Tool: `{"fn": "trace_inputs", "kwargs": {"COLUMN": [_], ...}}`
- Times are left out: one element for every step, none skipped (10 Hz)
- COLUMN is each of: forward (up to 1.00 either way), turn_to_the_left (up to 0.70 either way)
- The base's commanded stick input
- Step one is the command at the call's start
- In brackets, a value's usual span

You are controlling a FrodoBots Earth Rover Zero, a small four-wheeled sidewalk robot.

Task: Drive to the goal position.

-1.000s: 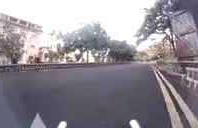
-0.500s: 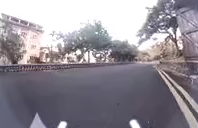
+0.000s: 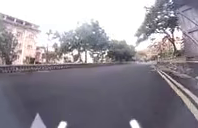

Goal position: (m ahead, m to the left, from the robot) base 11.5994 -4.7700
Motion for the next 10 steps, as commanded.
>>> {"fn": "trace_inputs", "kwargs": {"forward": [0.70,0.70,0.70,0.70,0.70,0.70,0.70,0.70,0.70,0.70], "turn_to_the_left": [-0.35,-0.35,-0.35,-0.35,-0.35,-0.35,-0.35,-0.35,-0.35,-0.35]}}
